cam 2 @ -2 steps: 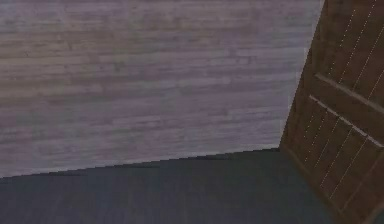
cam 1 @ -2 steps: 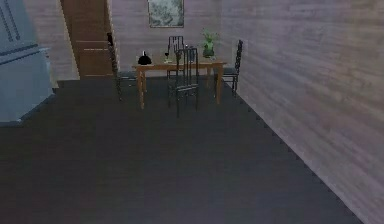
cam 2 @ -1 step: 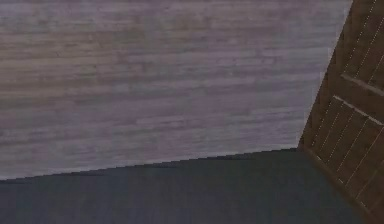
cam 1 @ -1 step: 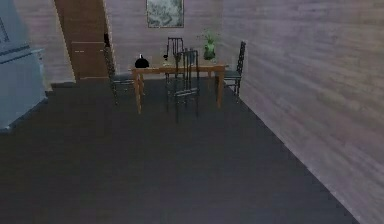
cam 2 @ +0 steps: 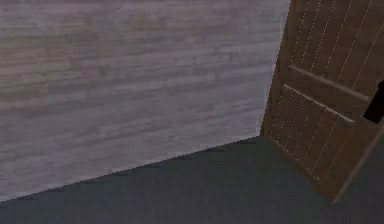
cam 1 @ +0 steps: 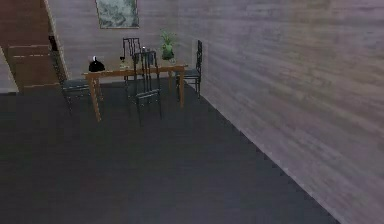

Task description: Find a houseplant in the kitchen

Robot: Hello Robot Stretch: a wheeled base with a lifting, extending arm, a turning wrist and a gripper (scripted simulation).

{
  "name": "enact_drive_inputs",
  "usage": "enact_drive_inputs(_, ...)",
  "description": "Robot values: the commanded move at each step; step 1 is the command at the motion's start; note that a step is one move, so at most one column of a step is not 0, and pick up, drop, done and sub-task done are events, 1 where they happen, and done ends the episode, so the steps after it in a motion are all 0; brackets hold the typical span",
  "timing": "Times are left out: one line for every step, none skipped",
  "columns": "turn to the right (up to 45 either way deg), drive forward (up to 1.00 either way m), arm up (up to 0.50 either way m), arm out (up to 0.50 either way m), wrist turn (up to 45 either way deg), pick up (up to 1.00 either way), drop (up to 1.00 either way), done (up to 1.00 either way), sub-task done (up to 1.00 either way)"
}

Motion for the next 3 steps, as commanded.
enact_drive_inputs(0.0, 1.0, 0.0, 0.0, 0.0, 0.0, 0.0, 0.0, 0.0)
enact_drive_inputs(3.0, 0.0, 0.0, 0.0, 0.0, 0.0, 0.0, 0.0, 0.0)
enact_drive_inputs(0.0, 1.0, 0.0, 0.0, 0.0, 0.0, 0.0, 0.0, 0.0)
